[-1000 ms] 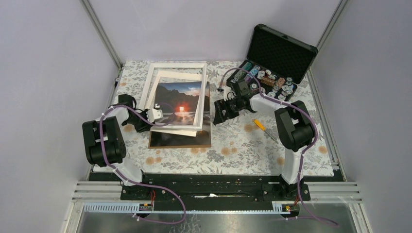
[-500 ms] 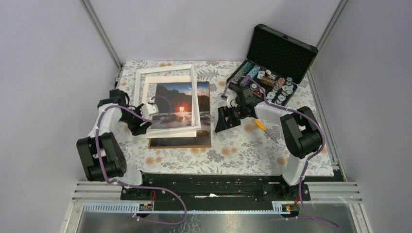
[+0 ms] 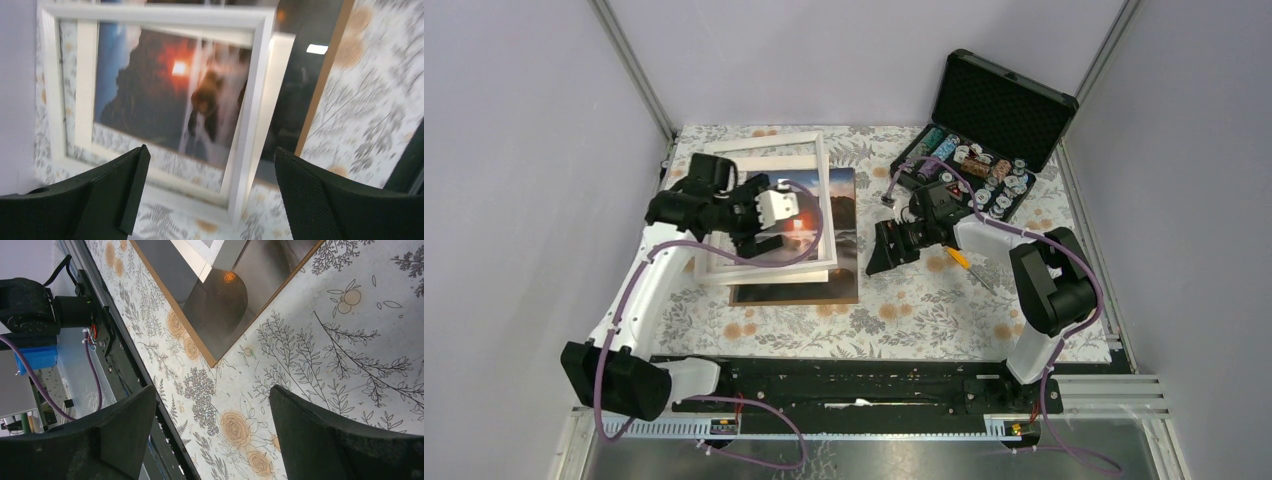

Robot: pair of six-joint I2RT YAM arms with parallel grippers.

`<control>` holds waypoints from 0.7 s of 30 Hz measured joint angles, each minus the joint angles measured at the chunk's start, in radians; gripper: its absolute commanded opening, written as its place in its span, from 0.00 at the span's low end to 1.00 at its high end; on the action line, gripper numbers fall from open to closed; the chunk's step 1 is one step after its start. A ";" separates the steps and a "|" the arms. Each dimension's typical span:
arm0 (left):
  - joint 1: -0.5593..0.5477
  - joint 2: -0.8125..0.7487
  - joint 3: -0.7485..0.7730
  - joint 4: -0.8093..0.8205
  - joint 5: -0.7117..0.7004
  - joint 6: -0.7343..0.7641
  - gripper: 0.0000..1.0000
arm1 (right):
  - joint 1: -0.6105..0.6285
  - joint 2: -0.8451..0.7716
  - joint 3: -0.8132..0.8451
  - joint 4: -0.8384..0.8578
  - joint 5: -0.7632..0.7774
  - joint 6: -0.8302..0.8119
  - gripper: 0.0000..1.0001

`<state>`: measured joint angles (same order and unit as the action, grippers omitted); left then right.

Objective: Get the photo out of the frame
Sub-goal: Adjust the photo frame item on the photo frame.

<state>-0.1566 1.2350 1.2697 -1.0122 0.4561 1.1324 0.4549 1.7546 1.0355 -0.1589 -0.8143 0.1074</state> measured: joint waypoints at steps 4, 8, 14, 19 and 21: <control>-0.151 0.060 0.063 0.018 -0.003 -0.177 0.99 | -0.007 0.000 -0.013 0.010 -0.001 0.015 0.89; -0.344 0.203 0.067 0.099 -0.048 -0.405 0.91 | -0.045 0.000 -0.019 0.039 -0.019 0.046 0.87; -0.540 0.351 -0.057 0.242 -0.158 -0.732 0.84 | -0.099 0.000 -0.061 0.070 -0.018 0.082 0.86; -0.640 0.434 -0.112 0.357 -0.254 -0.901 0.82 | -0.099 0.000 -0.074 0.083 -0.018 0.096 0.85; -0.647 0.464 -0.114 0.401 -0.283 -0.942 0.81 | -0.099 0.000 -0.076 0.091 -0.018 0.099 0.84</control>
<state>-0.8040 1.6993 1.1557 -0.6117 0.1734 0.1905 0.3561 1.7546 0.9596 -0.0681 -0.8322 0.2062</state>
